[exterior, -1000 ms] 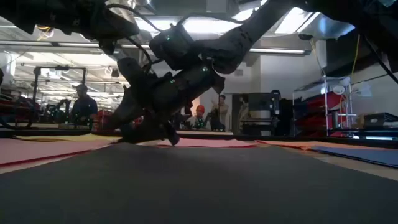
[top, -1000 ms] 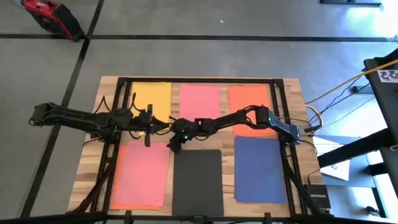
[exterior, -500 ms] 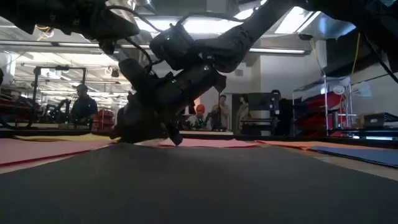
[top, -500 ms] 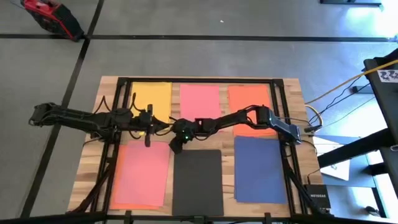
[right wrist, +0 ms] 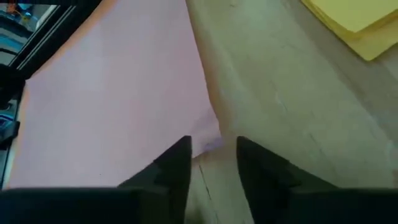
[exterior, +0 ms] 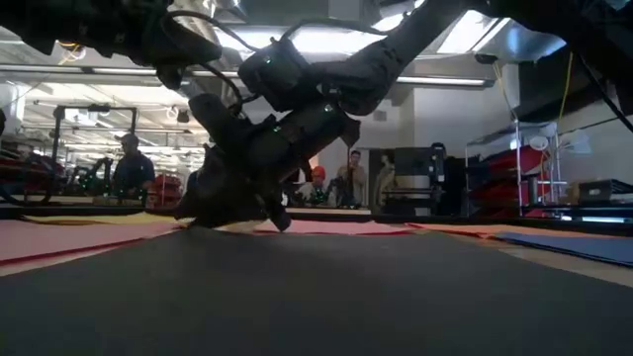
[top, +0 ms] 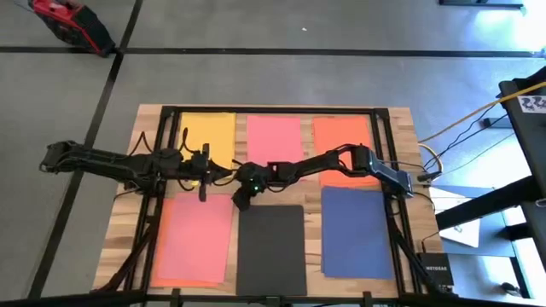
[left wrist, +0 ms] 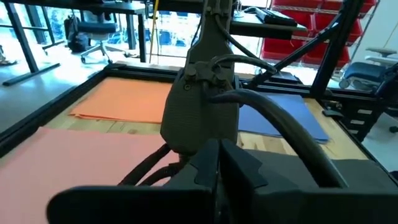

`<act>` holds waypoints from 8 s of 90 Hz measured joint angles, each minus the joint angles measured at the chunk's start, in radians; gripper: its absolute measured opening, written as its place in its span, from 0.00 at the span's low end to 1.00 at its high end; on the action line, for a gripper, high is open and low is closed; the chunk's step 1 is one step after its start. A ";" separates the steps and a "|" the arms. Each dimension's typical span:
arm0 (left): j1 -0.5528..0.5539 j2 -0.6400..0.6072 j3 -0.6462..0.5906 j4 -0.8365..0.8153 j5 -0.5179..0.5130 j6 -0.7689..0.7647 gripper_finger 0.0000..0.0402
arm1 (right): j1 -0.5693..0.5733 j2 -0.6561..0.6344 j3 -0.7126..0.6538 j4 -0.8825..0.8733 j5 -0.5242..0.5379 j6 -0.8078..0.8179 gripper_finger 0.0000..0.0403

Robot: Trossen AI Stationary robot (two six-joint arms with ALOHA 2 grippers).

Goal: Organize paper
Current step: Stack the pink paper on top of the pink paper

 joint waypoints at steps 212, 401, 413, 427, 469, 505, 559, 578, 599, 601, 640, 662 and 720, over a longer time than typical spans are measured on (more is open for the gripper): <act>0.000 0.000 0.000 0.001 0.000 0.008 0.00 | -0.043 -0.035 0.012 -0.073 -0.181 -0.018 0.41; 0.003 -0.008 -0.001 -0.068 -0.003 -0.019 0.00 | 0.001 0.041 0.333 -0.498 0.042 -0.378 0.00; 0.003 -0.055 0.000 -0.065 -0.008 -0.021 0.00 | -0.001 0.040 0.432 -0.655 0.098 -0.459 0.00; 0.003 -0.147 0.000 -0.069 0.001 -0.003 0.00 | 0.000 0.039 0.533 -0.792 0.171 -0.550 0.00; 0.003 -0.234 0.000 -0.150 -0.006 0.007 0.00 | -0.094 0.008 0.771 -1.037 0.389 -0.768 0.00; 0.003 -0.234 0.000 -0.156 -0.007 0.008 0.00 | -0.228 0.005 0.770 -1.208 0.528 -0.872 0.00; 0.003 -0.234 0.000 -0.155 -0.022 0.009 0.00 | -0.395 0.006 0.770 -1.330 0.602 -1.063 0.00; 0.003 -0.234 0.000 -0.156 -0.024 0.008 0.00 | -0.442 0.006 0.770 -1.381 0.602 -1.073 0.00; 0.003 -0.234 0.000 -0.155 -0.024 0.006 0.00 | -0.472 0.006 0.770 -1.460 0.602 -1.039 0.00; 0.003 -0.234 0.000 -0.155 -0.024 0.006 0.00 | -0.473 0.006 0.770 -1.464 0.601 -1.038 0.00; 0.003 -0.234 0.000 -0.155 -0.024 0.007 0.00 | -0.480 0.006 0.770 -1.505 0.601 -1.083 0.00; 0.002 -0.234 0.000 -0.156 -0.024 0.007 0.00 | -0.499 0.006 0.762 -1.520 0.642 -1.133 0.00; 0.002 -0.234 0.000 -0.155 -0.024 0.022 0.00 | -0.500 0.007 0.642 -1.489 0.575 -1.036 0.00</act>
